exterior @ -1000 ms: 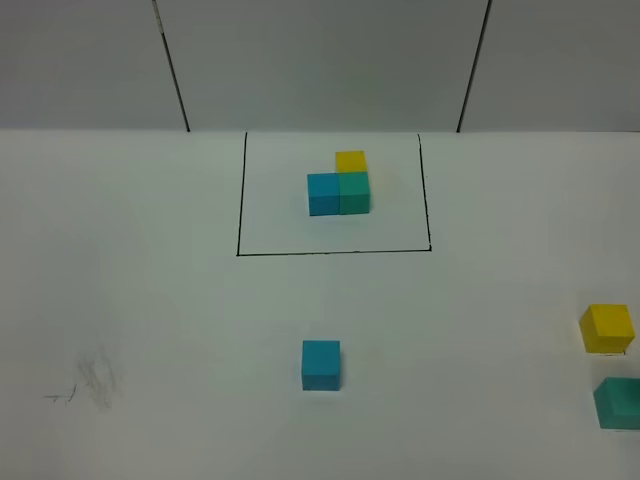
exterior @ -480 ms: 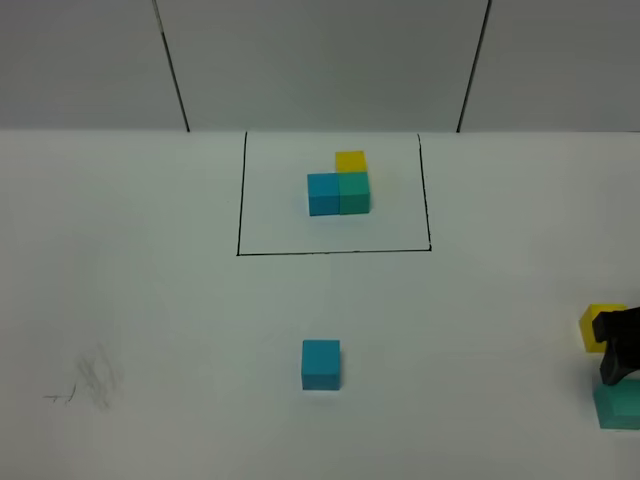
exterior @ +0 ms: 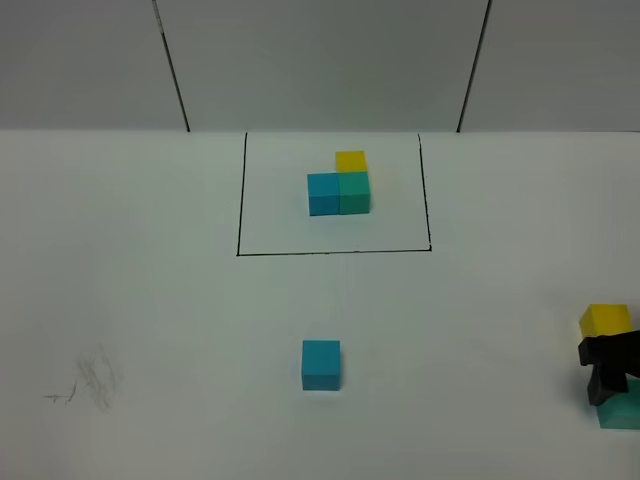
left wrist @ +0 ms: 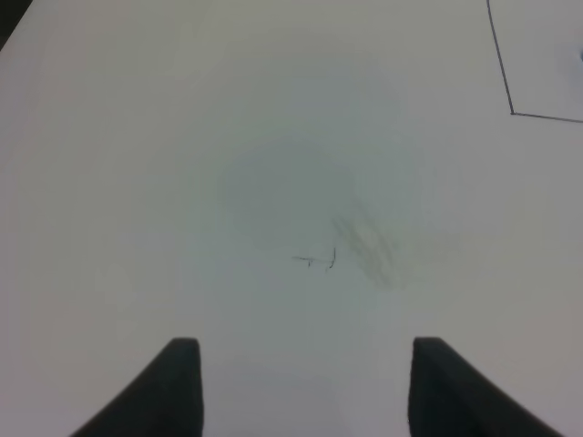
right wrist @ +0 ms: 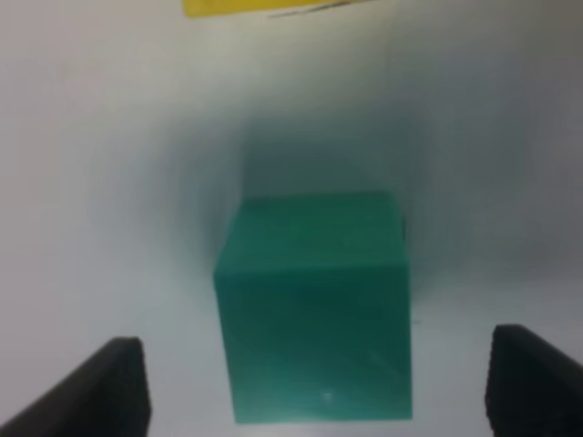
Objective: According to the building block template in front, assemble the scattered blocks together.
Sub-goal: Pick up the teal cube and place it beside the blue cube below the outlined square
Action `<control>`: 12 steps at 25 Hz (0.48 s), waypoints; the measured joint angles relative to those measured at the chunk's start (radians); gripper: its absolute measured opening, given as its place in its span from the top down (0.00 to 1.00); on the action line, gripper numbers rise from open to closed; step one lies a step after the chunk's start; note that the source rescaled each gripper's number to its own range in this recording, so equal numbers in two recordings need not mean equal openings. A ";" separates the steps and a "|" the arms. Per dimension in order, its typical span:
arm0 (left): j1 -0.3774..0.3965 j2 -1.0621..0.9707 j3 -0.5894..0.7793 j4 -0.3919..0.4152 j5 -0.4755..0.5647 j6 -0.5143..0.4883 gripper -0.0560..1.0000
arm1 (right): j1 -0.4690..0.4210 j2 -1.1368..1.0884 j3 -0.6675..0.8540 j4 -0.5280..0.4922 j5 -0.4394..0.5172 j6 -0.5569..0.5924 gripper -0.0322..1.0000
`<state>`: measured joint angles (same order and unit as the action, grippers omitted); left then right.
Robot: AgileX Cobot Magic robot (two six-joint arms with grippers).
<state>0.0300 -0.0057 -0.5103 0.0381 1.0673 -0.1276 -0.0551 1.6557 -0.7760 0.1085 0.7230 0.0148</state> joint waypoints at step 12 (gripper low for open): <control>0.000 0.000 0.000 0.000 0.000 0.000 0.81 | 0.000 0.087 0.000 0.007 -0.065 -0.015 0.56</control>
<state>0.0300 -0.0057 -0.5103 0.0381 1.0673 -0.1276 -0.0551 1.7424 -0.7760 0.1156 0.6578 0.0000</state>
